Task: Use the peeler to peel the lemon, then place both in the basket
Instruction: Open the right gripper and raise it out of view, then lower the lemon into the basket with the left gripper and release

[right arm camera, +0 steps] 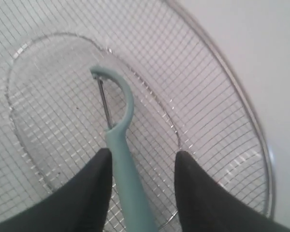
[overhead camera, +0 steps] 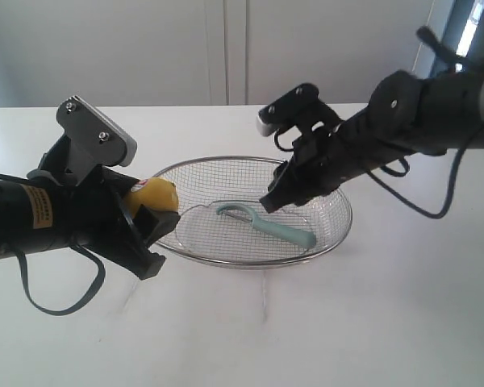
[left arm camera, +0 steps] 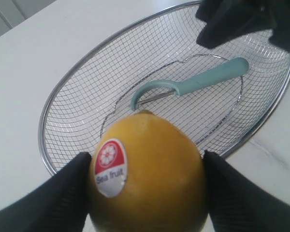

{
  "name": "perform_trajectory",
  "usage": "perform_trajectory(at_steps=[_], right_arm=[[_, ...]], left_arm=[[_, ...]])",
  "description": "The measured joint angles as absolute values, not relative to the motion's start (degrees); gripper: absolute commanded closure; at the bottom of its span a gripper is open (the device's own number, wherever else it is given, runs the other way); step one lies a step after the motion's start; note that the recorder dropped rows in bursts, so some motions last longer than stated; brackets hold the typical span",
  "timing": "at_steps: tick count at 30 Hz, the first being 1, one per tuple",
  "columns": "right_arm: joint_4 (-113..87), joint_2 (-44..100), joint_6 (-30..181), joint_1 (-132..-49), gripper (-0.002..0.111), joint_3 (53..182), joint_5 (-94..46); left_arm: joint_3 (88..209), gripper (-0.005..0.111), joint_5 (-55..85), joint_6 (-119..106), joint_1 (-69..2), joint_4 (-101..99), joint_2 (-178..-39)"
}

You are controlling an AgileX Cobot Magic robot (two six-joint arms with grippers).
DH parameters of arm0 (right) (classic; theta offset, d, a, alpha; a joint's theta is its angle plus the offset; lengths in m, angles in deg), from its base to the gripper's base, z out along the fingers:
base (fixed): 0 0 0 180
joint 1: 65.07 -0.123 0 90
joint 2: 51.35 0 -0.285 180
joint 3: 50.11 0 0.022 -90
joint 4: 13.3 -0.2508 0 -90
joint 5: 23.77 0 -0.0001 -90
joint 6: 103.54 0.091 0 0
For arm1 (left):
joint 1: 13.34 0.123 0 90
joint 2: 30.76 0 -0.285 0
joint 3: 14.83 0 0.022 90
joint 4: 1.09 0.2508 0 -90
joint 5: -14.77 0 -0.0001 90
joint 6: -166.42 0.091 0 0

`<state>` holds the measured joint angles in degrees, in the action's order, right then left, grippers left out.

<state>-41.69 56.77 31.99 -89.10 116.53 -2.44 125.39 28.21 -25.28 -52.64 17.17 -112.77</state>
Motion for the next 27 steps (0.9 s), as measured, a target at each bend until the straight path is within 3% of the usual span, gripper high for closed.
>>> perform_trajectory(at_steps=[7,16,24,27], right_arm=[[-40.9,44.3,32.0,-89.1,0.079,116.6,6.0],[-23.9,23.3,47.7,-89.1,0.108,116.6,19.4],[-11.2,13.2,57.5,-89.1,0.108,114.2,21.1],[-10.3,12.0,59.2,-89.1,0.108,114.2,21.1]], left_arm=[[125.4,0.107,29.5,-25.3,-52.6,17.2,-112.8],[125.4,0.107,31.9,-25.3,-52.6,17.2,-112.8],[125.4,0.107,27.8,-25.1,-52.6,17.2,-112.8],[132.6,0.107,17.4,-25.1,-52.6,17.2,-113.9]])
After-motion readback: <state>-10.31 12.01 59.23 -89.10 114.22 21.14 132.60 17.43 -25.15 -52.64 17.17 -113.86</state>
